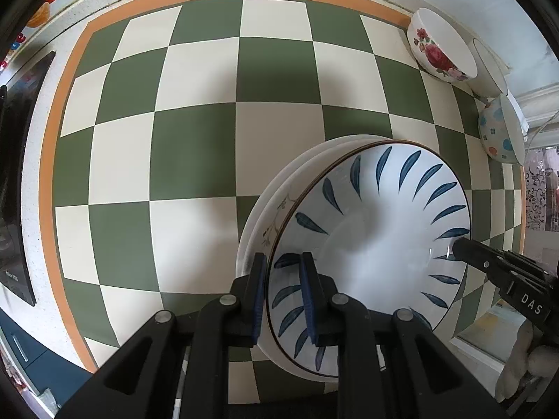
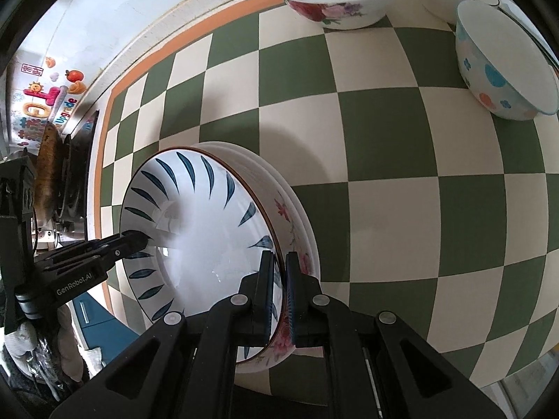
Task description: Organize plates and bowls
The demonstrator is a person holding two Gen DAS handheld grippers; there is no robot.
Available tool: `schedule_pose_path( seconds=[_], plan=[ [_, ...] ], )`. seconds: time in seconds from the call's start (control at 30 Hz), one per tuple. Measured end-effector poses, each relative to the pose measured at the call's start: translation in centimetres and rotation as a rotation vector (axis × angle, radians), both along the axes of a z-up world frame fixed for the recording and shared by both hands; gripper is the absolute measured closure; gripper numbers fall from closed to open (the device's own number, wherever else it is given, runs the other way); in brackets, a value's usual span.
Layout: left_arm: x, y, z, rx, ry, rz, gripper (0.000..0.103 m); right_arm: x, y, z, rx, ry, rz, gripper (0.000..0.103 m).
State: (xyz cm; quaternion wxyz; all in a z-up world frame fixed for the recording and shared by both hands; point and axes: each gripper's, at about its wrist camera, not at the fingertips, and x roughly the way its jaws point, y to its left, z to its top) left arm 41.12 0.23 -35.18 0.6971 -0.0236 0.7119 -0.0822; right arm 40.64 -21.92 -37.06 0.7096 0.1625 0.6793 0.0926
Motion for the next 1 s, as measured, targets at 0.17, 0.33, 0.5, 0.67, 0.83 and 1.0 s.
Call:
schedule_pose_path(
  seconds=[0.17,0.33,0.5,0.67,0.83,1.0],
  plan=[
    [0.1,-0.2,-0.5,0.011,0.001,0.001,0.086,0.2,0.2,-0.5,-0.006,0.010,0.003,0.095],
    [-0.2,-0.6,-0.9,0.022,0.001,0.001,0.085,0.1,0.3,-0.8,-0.021,0.017,0.011,0.095],
    [-0.4,-0.5,-1.1,0.023,0.015,0.022,0.083,0.4,0.7,-0.7,-0.027,0.024,0.022,0.092],
    [-0.5,0.0,-1.4,0.014,0.041,0.056,0.082,0.7,1.2,-0.7,-0.056,0.033,0.027,0.091],
    [-0.5,0.7,-1.9,-0.003,0.065,0.076,0.082,0.6,1.2,-0.9,-0.044,0.056,0.016,0.088],
    [-0.6,1.4,-1.6,-0.002,0.061,0.096,0.082,0.2,0.9,-0.6,-0.047,0.053,0.005,0.087]
  ],
)
